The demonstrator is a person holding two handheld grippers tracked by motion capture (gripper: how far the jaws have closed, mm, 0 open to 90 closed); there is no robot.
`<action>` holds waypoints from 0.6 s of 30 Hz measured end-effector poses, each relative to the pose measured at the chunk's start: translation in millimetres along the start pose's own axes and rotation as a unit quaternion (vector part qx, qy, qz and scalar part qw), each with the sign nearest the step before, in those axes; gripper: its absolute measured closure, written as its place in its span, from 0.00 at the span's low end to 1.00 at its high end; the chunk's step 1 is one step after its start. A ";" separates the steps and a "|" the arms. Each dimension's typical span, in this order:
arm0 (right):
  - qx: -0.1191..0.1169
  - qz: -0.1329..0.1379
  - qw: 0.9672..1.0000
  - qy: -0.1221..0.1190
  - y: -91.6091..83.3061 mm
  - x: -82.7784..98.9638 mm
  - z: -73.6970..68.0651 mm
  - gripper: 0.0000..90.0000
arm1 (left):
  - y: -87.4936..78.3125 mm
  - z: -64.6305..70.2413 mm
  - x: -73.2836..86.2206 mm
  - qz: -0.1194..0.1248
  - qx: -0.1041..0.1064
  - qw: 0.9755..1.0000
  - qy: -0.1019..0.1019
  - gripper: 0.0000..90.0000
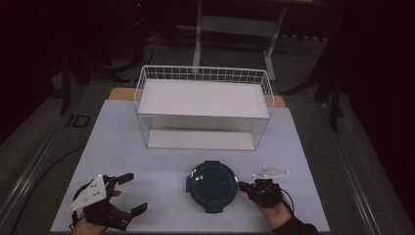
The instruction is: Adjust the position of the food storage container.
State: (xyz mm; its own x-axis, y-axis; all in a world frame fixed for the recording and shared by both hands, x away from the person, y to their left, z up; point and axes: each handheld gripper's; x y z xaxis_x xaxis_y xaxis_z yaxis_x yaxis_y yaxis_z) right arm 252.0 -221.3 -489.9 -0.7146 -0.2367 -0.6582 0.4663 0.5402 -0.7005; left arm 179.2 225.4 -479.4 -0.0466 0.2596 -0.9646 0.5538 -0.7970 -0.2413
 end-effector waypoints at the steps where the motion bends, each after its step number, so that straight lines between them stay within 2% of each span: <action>1: -0.001 -0.002 1.000 -0.002 0.6 -0.4 -0.8 1.00 | 0.0 0.0 0.0 0.000 0.000 1.000 -0.001 0.00; 14: -0.015 -0.005 1.000 -0.007 4.3 -1.3 -6.1 1.00 | 0.0 0.1 0.2 -0.001 0.000 1.000 -0.001 0.00; 18: 0.007 0.012 1.000 -0.025 1.7 -2.7 -8.0 0.99 | -1.3 0.5 0.3 -0.002 -0.002 1.000 0.000 0.00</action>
State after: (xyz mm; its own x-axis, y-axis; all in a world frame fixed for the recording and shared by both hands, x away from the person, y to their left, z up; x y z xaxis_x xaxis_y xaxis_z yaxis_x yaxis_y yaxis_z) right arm 250.5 -213.3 -487.0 -0.6768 -0.2642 -0.6871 0.4899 0.5351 -0.6883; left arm 178.1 226.3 -479.4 -0.0481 0.2624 -0.9638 0.5561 -0.7945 -0.2441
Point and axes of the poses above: each handheld gripper's, and its own axes: y roughly forward along the jaws, x roughly out of its underside, z roughly to its right, and after that the axes turned 13 degrees about y, right-handed
